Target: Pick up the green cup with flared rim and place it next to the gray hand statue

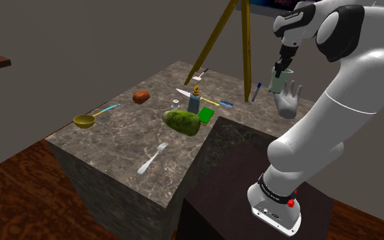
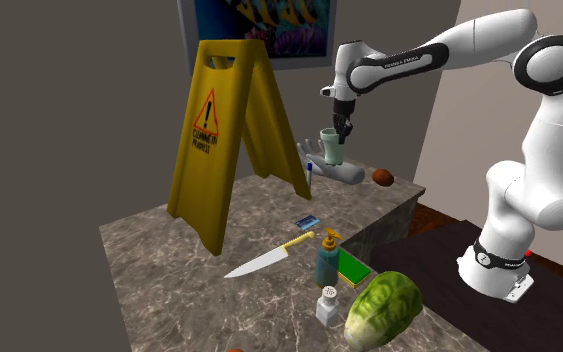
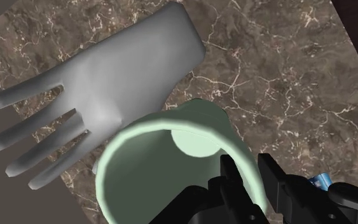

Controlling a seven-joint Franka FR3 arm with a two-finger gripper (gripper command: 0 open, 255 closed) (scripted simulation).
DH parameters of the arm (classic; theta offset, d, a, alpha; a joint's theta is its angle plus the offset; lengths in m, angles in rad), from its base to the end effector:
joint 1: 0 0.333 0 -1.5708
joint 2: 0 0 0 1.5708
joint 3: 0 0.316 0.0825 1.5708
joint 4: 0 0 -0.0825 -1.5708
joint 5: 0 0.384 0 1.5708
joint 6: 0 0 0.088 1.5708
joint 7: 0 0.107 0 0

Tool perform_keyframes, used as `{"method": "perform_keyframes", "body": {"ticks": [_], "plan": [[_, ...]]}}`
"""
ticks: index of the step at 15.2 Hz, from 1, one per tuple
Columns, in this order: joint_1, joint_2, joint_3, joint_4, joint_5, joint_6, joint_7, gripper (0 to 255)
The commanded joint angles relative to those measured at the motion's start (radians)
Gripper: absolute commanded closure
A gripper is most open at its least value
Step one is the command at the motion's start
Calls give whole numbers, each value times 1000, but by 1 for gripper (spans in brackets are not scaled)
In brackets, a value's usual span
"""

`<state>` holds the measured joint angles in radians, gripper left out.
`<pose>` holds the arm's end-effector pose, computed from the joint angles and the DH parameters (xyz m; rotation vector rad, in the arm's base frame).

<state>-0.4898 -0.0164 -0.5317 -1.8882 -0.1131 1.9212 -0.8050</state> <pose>0.2855 -0.4844 0.5118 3.0306 -0.2739 -0.0751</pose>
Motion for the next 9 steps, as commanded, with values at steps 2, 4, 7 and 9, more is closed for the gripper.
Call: {"method": "perform_keyframes", "body": {"ticks": [2, 4, 7, 9], "plan": [[-1, 5, -1, -36, 1, 41, 2, 255], [-2, 10, -2, -57, 3, 68, 2, 255], [-3, 20, -4, -88, 7, 107, 2, 255], [-4, 28, -4, -107, 10, 133, 1, 255]]}}
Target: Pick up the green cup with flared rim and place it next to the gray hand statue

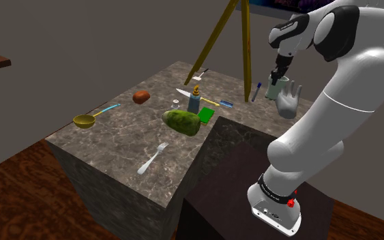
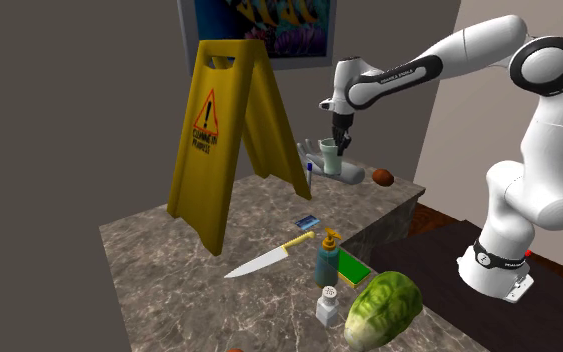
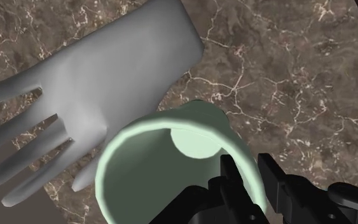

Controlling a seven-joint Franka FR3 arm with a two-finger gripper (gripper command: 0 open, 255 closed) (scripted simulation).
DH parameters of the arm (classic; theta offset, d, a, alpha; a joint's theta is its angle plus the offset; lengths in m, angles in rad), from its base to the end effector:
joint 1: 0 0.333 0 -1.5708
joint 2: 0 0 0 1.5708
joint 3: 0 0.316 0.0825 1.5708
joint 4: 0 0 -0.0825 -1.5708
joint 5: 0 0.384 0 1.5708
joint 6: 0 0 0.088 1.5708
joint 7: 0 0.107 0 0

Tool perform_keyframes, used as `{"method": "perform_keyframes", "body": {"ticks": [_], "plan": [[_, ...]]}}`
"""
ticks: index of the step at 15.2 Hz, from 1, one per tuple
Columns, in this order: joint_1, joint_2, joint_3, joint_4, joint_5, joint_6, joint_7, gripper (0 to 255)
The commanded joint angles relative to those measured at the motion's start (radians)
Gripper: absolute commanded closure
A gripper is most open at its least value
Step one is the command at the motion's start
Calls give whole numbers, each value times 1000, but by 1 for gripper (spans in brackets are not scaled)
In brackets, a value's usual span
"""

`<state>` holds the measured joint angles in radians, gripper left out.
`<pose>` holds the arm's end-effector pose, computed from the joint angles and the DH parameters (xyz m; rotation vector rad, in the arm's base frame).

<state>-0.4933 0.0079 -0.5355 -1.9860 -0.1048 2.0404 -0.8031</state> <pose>0.2853 -0.4841 0.4640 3.0306 -0.2740 -0.0750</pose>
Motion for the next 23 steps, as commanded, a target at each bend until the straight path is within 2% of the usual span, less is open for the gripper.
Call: {"method": "perform_keyframes", "body": {"ticks": [1, 14, 22, 23], "plan": [[-1, 8, -1, -19, 3, 27, -1, 255], [-10, 87, -3, -122, 43, 199, -18, 255], [-10, 87, -3, -122, 43, 199, -18, 255], [-10, 87, -3, -122, 43, 199, -18, 0]]}}
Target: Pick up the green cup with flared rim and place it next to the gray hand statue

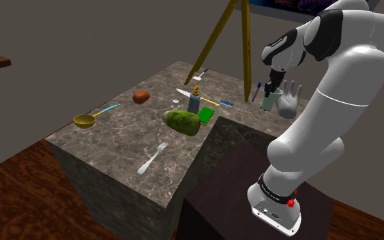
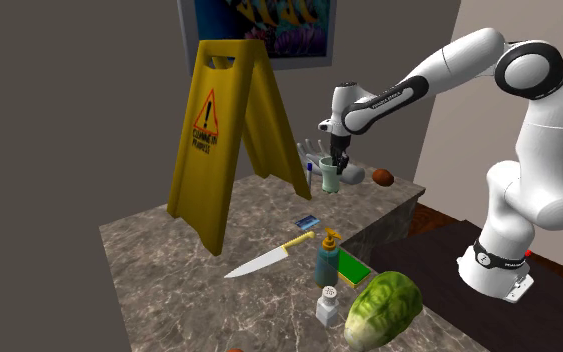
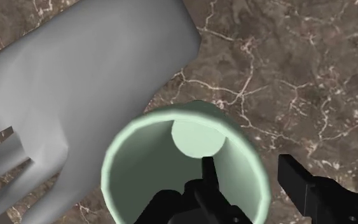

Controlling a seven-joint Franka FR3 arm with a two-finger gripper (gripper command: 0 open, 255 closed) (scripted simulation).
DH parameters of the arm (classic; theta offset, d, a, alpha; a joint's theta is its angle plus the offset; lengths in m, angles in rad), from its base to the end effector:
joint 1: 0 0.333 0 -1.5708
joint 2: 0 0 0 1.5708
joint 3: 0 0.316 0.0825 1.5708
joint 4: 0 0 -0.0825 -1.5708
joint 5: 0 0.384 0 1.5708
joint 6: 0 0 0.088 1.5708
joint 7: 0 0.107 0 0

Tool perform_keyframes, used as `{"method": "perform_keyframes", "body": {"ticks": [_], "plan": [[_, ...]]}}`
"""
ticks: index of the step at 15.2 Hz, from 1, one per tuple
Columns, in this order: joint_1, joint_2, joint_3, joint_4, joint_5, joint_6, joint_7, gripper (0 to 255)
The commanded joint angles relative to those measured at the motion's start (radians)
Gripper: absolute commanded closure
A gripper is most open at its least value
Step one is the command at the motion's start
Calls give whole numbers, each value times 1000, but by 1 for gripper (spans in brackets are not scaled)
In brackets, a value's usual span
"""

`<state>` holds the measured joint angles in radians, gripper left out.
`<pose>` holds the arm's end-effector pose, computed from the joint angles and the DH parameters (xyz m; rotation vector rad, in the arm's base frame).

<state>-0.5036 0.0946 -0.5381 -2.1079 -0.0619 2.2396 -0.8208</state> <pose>0.2851 -0.4842 0.3835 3.0301 -0.2742 -0.0745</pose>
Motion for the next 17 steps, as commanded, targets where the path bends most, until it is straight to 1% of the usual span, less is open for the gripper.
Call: {"method": "perform_keyframes", "body": {"ticks": [1, 5, 9, 17], "plan": [[0, 0, 0, 0, 0, 0, 0, 0], [0, 0, 0, 0, 0, 0, 0, 0], [14, -68, 3, 61, -37, -122, 27, 0], [13, -68, 4, 61, -37, -122, 27, 0]]}}
